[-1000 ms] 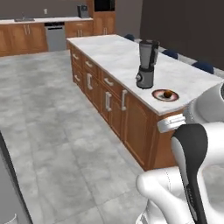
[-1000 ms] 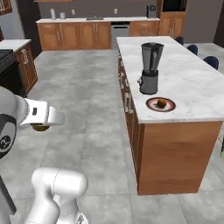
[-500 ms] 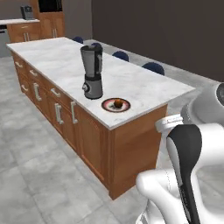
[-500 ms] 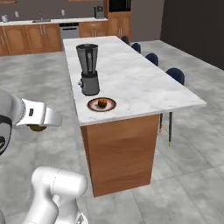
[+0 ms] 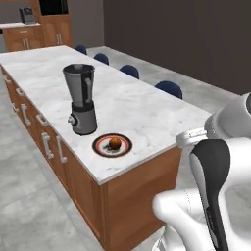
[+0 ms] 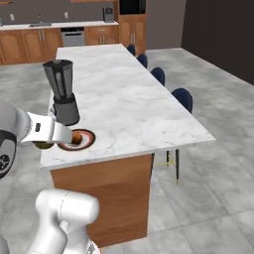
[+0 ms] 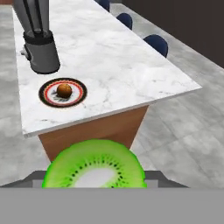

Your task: Pick the orange and kiwi from the fridge and place them on the plate next to the blender to make a fruit smoothie.

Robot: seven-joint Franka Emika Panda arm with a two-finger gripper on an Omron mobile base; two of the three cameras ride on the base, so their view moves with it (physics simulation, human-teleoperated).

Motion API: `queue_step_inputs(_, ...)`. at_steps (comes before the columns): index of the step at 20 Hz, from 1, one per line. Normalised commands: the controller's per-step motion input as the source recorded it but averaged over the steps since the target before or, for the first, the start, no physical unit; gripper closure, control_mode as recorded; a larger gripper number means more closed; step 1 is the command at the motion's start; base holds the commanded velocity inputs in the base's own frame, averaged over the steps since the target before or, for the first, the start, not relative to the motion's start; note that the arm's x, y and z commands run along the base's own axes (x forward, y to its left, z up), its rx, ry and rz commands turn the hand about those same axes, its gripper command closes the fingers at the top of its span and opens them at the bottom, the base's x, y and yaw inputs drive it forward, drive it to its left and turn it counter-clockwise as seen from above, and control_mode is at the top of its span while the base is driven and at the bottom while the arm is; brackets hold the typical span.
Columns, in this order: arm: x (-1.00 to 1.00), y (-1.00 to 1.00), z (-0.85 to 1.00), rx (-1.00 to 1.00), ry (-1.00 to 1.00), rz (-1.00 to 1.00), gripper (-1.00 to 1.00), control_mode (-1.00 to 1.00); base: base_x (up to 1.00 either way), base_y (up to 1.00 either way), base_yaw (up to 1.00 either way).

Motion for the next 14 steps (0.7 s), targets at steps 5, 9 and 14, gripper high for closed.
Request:
queue_step_inputs(5, 0.0, 0.0, 0.0, 0.0, 0.0, 0.0, 1.0, 1.0, 0.86, -0.02, 0.14)
queue_step_inputs(9, 0.0, 0.0, 0.0, 0.0, 0.0, 0.0, 1.0, 1.0, 0.42, 0.04, 0.17)
queue_step_inputs(14, 0.22, 0.21, -0.31, -0.02, 0.23, 0.17, 1.0, -1.0, 0.0, 0.0, 0.0)
